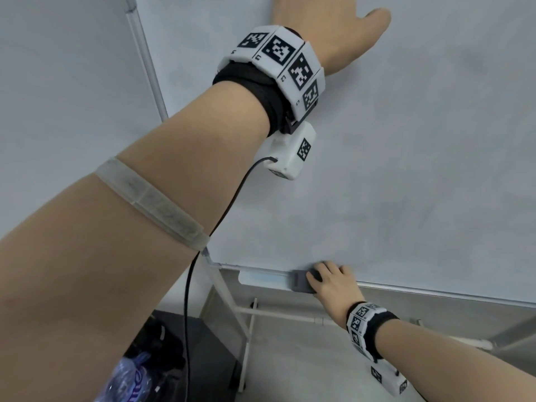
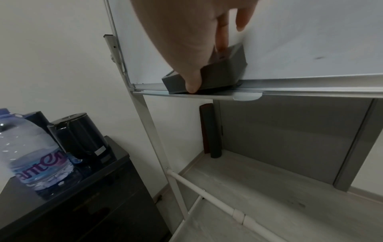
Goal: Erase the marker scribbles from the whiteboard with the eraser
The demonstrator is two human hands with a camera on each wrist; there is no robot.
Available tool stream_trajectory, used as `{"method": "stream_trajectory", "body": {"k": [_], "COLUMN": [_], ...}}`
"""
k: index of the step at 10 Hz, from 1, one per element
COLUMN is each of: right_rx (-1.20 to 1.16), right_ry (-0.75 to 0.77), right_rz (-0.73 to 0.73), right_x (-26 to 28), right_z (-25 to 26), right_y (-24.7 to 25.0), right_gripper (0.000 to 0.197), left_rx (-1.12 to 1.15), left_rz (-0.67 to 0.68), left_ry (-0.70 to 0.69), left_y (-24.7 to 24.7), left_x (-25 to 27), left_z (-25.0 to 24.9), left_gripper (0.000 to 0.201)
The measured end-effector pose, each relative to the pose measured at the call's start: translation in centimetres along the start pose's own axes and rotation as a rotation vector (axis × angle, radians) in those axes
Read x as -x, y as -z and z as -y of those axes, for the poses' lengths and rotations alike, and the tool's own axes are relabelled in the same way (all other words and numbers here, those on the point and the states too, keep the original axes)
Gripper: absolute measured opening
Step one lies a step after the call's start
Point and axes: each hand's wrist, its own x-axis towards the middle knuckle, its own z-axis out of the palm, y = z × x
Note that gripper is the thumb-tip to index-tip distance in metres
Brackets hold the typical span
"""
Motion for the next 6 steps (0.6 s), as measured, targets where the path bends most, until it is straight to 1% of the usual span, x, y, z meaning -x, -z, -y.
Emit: {"method": "stream_trajectory", "body": {"k": [1, 2, 3, 4, 5, 6], "right_rx": [-0.014, -0.01, -0.013, -0.006, 0.043, 0.046], "right_ry": [0.014, 0.054, 0.086, 0.086, 0.12, 0.112], "right_rz": [0.017, 0.011, 0.047, 0.084, 0.066, 0.064], "right_x": [0.1, 0.6, 0.9, 1.3, 1.6, 1.5], "right_z": [0.2, 0.1, -0.2, -0.2, 0.0, -0.1], "right_y": [0.0, 0.3, 0.4, 1.1, 1.6, 2.1], "right_gripper": [0.067, 0.077, 0.081, 0.081, 0.074, 0.066], "left_rx": [-0.068, -0.117, -0.133, -0.159, -0.133, -0.108], "left_rz": [-0.075, -0.178, -0.237, -0.199, -0.175, -0.226], "left_ry": [-0.024, -0.058, -0.066, -0.057, -0.059, -0.06], "left_y": [-0.1, -0.5, -0.9, -0.9, -0.6, -0.8], "left_x": [-0.4, 0.0, 1.0, 1.8, 2.6, 3.3], "left_z": [0.0, 0.1, -0.1, -0.3, -0.6, -0.4], "left_gripper": [0.032, 0.06, 0.082, 0.087, 0.087, 0.088]}}
